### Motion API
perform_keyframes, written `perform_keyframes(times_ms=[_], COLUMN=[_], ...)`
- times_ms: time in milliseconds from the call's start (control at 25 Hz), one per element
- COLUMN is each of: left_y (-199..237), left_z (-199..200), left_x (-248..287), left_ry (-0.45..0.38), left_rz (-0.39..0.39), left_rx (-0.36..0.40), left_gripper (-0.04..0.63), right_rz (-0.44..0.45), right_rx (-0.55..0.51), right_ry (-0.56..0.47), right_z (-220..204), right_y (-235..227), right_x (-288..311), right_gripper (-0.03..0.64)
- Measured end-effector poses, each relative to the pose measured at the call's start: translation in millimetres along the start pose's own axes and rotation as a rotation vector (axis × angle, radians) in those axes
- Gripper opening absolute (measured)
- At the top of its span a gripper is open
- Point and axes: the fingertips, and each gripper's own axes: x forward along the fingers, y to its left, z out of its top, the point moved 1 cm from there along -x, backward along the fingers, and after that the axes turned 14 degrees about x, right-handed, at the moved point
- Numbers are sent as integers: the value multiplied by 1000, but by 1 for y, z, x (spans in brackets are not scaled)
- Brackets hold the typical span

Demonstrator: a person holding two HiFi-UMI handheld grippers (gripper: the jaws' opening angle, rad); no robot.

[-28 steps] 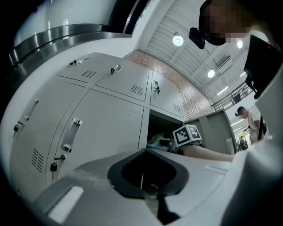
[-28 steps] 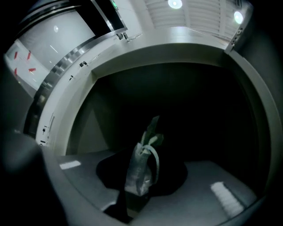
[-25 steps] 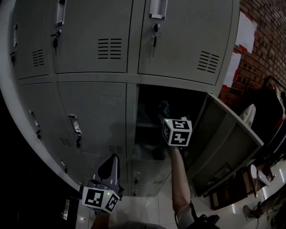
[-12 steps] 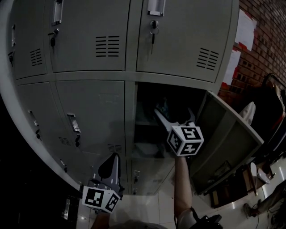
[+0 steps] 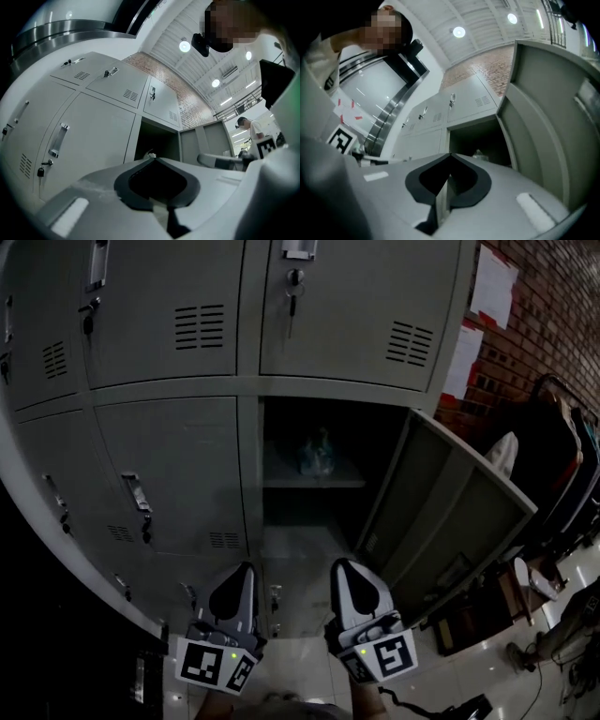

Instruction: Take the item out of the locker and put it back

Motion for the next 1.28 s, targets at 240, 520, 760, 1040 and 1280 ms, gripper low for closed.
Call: perform_keyframes(times_ms=[240,520,760,1040,1280], left_y=[-26,-36,-34,-50,-55], left_z=[-14,-10,-23,-26,-37], left_x=[4,3,0,-31,-80], left_ry=[26,18,59,72,110], left_rz=[-73,-88,-51,-41,-21], left_rx=[-10,-22,-29,-31,-48], left_gripper=[5,5,5,5,5], right_rz=[-108,-119,-75,-44,-20], right_rx=[144,94,61,138,150], right_ry=[122,166,228,238,239], right_z=[-47,-42,-45,-54,-55], right_y=[-17,-20,-21,-5,32], right_x=[-18,-26,-30,-65,-97], right_gripper=[2,2,2,2,2])
